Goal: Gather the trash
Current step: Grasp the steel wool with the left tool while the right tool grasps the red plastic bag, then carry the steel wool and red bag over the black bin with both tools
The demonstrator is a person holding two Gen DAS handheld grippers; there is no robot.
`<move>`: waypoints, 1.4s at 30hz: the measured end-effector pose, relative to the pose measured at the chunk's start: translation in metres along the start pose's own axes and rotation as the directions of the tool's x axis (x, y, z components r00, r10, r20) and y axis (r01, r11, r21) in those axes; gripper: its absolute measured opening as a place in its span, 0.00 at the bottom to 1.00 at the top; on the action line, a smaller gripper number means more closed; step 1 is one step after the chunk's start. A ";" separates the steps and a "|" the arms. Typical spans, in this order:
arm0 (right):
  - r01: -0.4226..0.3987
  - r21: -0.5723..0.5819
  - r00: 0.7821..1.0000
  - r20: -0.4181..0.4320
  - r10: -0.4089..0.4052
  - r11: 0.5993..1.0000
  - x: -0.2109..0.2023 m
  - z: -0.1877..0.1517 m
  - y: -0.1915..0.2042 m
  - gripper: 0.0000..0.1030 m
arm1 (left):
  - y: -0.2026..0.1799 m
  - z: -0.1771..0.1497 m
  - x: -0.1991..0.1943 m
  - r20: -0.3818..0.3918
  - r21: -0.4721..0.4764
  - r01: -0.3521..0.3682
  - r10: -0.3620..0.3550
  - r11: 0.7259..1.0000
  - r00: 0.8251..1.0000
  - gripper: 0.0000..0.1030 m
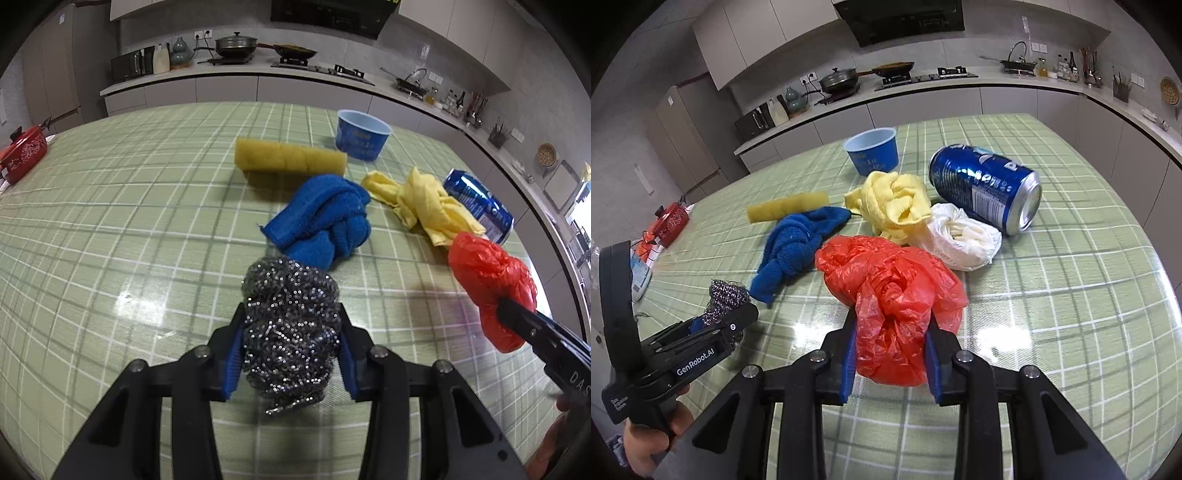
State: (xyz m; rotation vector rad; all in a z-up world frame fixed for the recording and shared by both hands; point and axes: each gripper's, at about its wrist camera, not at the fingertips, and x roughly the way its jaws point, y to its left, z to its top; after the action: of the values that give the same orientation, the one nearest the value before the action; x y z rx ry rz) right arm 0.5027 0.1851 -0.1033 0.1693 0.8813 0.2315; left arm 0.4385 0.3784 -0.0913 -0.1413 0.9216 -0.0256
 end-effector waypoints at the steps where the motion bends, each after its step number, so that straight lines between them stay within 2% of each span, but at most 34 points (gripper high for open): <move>1: -0.002 -0.004 1.000 0.007 0.002 1.000 -0.004 -0.001 0.000 0.32 | -0.001 0.000 -0.003 0.008 0.001 -0.003 0.003 1.000 1.000 0.43; 8: -0.024 -0.021 0.999 0.042 0.024 1.000 -0.030 -0.003 -0.013 0.32 | -0.023 -0.007 -0.023 0.045 -0.001 -0.015 0.015 1.000 0.999 0.43; 16: -0.002 -0.011 0.999 0.052 0.002 1.000 -0.065 -0.015 -0.072 0.32 | -0.079 -0.024 -0.037 0.068 -0.004 0.006 -0.006 1.000 0.998 0.43; 22: 0.050 0.059 0.994 0.096 -0.056 0.997 -0.102 -0.025 -0.114 0.32 | -0.130 -0.030 -0.042 0.059 0.067 0.058 -0.061 0.996 0.996 0.43; 27: 0.132 0.139 0.980 0.128 -0.150 0.981 -0.130 -0.041 -0.145 0.32 | -0.167 -0.036 -0.042 0.055 0.148 0.137 -0.147 0.979 0.988 0.43; 31: 0.198 0.188 0.968 0.115 -0.222 0.962 -0.148 -0.062 -0.171 0.32 | -0.195 -0.047 -0.039 0.029 0.188 0.188 -0.197 0.964 0.980 0.43; 37: 0.226 0.261 0.955 0.128 -0.266 0.939 -0.181 -0.079 -0.214 0.32 | -0.252 -0.061 -0.052 0.012 0.253 0.235 -0.246 0.938 0.969 0.43; 42: 0.246 0.296 0.943 0.147 -0.299 0.923 -0.212 -0.088 -0.280 0.32 | -0.321 -0.070 -0.063 0.025 0.298 0.268 -0.288 0.916 0.957 0.43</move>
State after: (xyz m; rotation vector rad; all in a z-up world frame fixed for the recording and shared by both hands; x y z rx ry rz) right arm 0.3409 -0.1367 -0.0689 0.3180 0.7335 -0.1695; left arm 0.3570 0.0575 -0.0411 0.0031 0.8130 -0.4188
